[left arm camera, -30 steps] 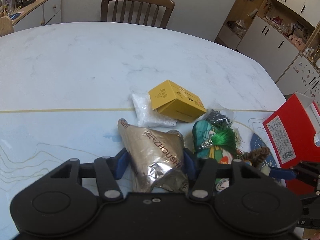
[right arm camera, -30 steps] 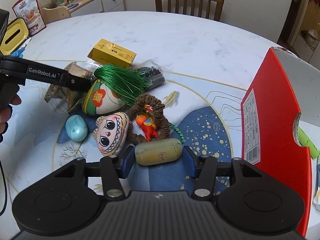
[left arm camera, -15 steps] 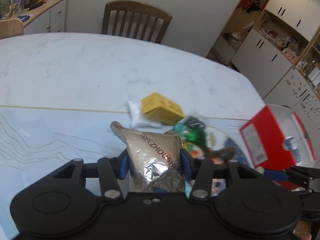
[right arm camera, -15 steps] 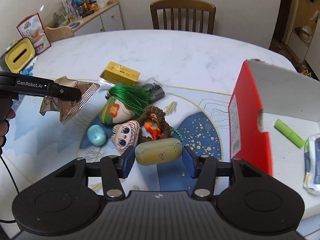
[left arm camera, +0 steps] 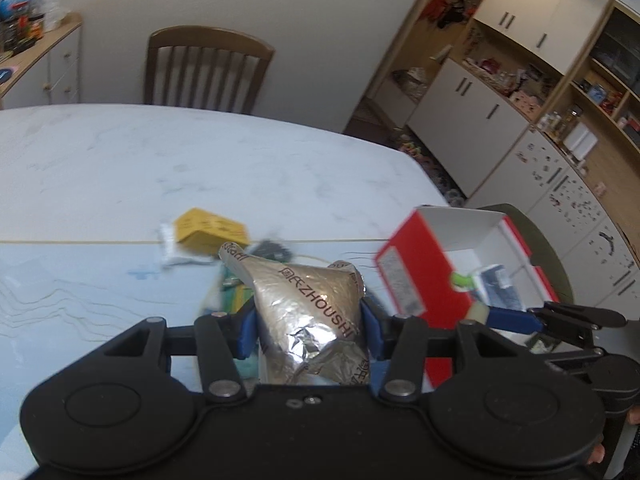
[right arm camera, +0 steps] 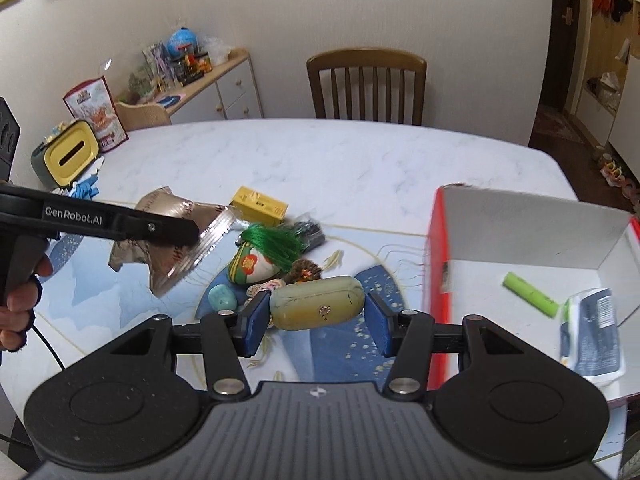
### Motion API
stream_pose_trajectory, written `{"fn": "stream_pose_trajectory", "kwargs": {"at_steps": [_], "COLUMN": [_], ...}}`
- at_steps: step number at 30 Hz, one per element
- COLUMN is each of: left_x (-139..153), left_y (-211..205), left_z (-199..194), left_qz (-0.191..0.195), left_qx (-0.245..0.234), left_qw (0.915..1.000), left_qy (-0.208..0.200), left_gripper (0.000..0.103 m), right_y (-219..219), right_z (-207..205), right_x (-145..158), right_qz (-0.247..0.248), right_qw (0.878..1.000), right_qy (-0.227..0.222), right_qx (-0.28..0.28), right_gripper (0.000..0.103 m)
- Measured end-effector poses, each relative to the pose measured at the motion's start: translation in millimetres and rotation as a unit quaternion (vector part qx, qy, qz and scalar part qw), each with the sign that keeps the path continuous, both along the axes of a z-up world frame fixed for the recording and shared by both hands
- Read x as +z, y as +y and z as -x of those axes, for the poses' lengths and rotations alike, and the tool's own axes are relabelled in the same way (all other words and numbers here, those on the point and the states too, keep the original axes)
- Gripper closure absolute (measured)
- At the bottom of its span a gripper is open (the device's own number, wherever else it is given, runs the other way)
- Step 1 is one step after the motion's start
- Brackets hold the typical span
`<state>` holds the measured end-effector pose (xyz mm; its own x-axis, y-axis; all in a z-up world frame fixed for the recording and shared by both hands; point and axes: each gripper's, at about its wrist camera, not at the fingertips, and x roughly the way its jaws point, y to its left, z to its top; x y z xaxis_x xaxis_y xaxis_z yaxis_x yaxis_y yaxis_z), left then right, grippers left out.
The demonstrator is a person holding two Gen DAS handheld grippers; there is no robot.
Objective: Organize objects
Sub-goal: 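Carry the foil bag and soap bar into the shoebox with both grippers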
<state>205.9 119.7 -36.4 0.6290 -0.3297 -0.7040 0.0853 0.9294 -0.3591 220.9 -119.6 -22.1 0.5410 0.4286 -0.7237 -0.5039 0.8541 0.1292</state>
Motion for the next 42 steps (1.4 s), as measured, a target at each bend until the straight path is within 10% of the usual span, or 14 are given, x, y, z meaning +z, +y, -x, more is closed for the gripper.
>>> {"fn": "stream_pose_trajectory", "kwargs": {"at_steps": [22, 42], "left_x": [10.2, -60.4], "left_y": [-184.2, -269.9], "left_z": [-40.3, -110.0], "left_qz": [-0.019, -0.065], "left_qx": [-0.084, -0.081], "left_qw": [0.9962, 0.9922], "left_qy": [-0.015, 0.068], "left_gripper": [0.053, 0.055], "right_y": [-133.0, -176.5], "right_z": [-39.6, -98.3], "right_x": [-5.7, -85.7], "right_qz": [0.023, 0.098], "right_qw": [0.999, 0.994], "right_qy": [-0.009, 0.053], "right_qx": [-0.028, -0.01], "right_gripper": [0.052, 0.052]}}
